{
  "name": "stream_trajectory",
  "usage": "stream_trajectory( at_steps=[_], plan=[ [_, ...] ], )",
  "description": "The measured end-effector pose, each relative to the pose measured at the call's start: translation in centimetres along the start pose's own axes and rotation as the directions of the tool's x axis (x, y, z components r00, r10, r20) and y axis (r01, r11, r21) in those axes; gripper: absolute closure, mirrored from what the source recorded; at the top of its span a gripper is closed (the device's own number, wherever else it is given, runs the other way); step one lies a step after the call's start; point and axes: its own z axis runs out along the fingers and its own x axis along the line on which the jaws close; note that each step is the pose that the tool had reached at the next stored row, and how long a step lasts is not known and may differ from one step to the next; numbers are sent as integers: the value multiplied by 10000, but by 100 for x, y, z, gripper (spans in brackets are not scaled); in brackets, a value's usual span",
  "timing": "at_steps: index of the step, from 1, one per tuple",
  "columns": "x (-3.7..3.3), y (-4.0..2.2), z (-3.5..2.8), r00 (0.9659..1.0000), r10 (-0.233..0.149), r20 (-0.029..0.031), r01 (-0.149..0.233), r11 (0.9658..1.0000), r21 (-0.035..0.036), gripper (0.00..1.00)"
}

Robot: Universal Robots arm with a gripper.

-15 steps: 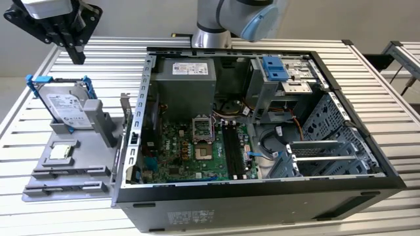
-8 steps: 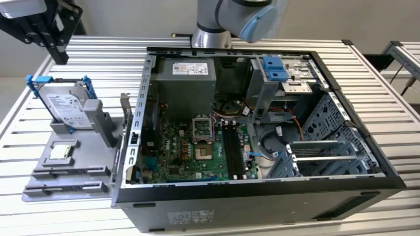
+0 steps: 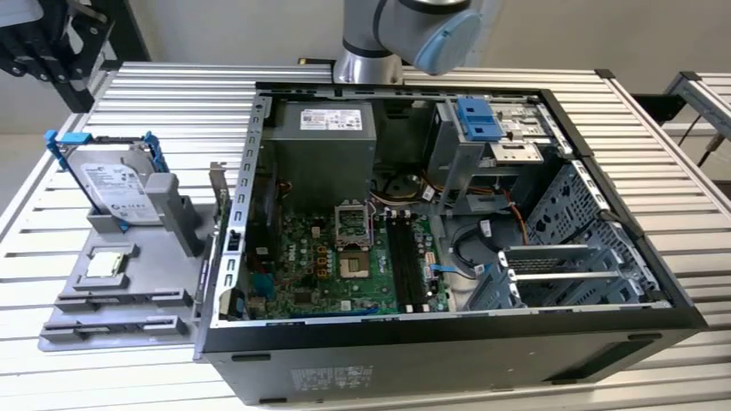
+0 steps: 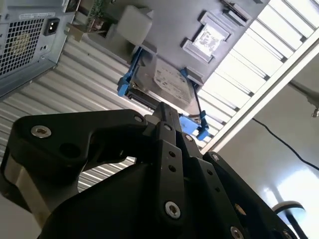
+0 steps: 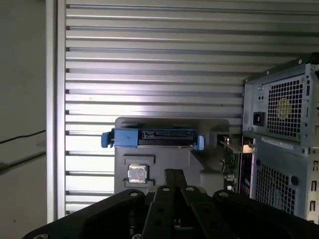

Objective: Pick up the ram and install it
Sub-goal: 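Reach for the ram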

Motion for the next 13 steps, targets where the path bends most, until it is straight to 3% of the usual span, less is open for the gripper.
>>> stream_trajectory(
  at_steps=[8,13],
  plan=[
    [5,-4,0,10000,-2,-1,2,10000,0,100],
    [-8,-56,1,10000,-2,-3,2,10000,0,100]
  ],
)
